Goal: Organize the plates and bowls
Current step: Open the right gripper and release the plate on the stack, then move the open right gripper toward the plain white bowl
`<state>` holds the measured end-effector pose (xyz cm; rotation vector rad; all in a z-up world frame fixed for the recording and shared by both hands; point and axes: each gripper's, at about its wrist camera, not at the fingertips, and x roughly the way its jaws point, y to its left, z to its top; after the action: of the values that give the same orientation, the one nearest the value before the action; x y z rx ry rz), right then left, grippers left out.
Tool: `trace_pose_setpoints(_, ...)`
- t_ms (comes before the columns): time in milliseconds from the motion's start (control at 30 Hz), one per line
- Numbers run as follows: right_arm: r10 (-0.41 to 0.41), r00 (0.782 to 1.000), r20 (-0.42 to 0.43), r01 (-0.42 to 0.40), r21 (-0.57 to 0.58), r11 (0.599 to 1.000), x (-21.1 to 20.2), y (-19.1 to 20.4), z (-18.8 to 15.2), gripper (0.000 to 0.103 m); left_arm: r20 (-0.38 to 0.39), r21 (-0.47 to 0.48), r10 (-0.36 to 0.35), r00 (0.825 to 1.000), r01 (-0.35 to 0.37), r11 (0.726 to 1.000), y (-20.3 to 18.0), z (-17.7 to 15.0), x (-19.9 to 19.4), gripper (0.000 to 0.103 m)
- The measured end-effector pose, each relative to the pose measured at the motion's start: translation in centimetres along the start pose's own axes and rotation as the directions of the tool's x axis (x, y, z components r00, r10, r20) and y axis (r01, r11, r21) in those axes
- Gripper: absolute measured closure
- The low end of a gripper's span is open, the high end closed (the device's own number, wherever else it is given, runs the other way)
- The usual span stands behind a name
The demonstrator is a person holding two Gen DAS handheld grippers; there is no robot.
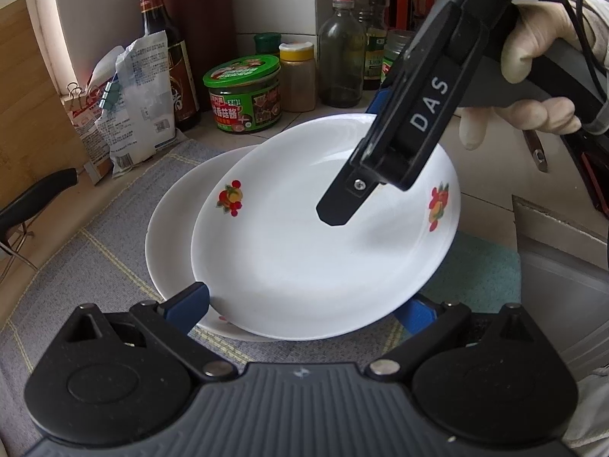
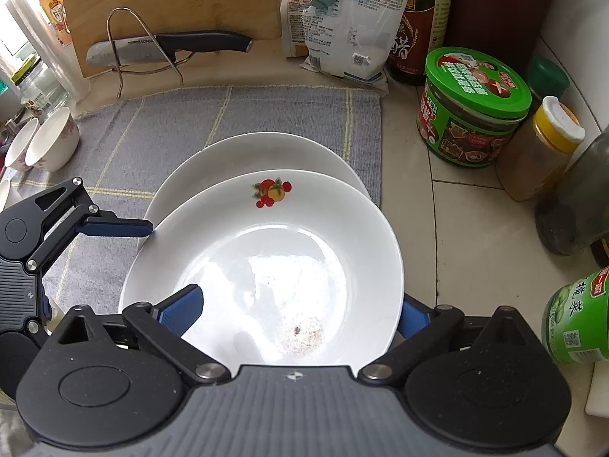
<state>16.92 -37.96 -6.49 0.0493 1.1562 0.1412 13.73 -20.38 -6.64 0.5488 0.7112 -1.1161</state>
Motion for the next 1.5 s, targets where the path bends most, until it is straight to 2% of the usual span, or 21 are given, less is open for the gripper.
trace_pose_setpoints(433, 0.006, 1.0, -0.02, -0.006, -0.033, 0.999, 0.2, 1.0, 0.2, 0.0, 0.035, -0.049, -0.001, 0.999, 0.003, 0.999, 0.5, -0.2, -0.6, 0.002)
trace_pose_setpoints(500, 0.004, 1.0, -0.024, -0.005, -0.037, 0.999, 0.4, 1.1, 0.1, 0.0, 0.029, -0.04, 0.023, 0.999, -0.022, 0.999, 0.5, -0.2, -0.3, 0.002)
trace_pose_setpoints(567, 0.0, 1.0, -0.028, -0.002, -0.039, 0.999, 0.7, 1.1, 0.1, 0.0, 0.035, -0.024, 0.045, 0.998, -0.044, 0.999, 0.4, -0.4, -0.2, 0.002)
trace_pose_setpoints(667, -0.029, 0.999, -0.027, 0.027, -0.058, 0.998, 1.0, 1.4, -0.2, 0.0, 0.065, -0.046, 0.03, 0.997, -0.027, 0.999, 0.5, -0.6, -0.7, 0.001)
trace_pose_setpoints(867, -0.066, 0.997, 0.037, 0.07, -0.115, 0.991, 0.3, 2.8, -0.9, 0.0, 0.15, -0.115, 0.07, 0.986, -0.053, 0.992, 1.5, -0.9, -2.6, 0.001)
trace_pose_setpoints(1000, -0.101, 0.988, 0.115, 0.116, -0.129, 0.985, -0.6, 3.6, -1.1, 0.0, 0.184, -0.163, 0.113, 0.976, -0.083, 0.983, 2.1, -1.3, -3.9, 0.001)
trace_pose_setpoints(1167, -0.111, 0.969, 0.221, 0.139, -0.117, 0.983, -1.7, 4.5, -1.0, 0.0, 0.171, -0.24, 0.193, 0.966, -0.149, 0.959, 2.6, -2.4, -5.1, 0.001)
trace_pose_setpoints(1300, -0.152, 0.93, 0.336, 0.215, -0.159, 0.964, -1.9, 6.6, -1.1, 0.0, 0.154, -0.302, 0.278, 0.948, -0.223, 0.927, 2.7, -3.9, -6.6, 0.001)
trace_pose_setpoints(1433, -0.087, 0.909, 0.407, 0.184, -0.205, 0.961, -1.4, 9.1, -1.2, 0.0, 0.105, -0.376, 0.365, 0.925, -0.303, 0.876, 3.1, -5.7, -8.2, 0.001)
trace_pose_setpoints(1500, -0.037, 0.91, 0.414, 0.148, -0.241, 0.959, -0.8, 10.6, -1.1, 0.0, 0.068, -0.4, 0.402, 0.913, -0.344, 0.85, 3.2, -7.0, -9.1, 0.001)
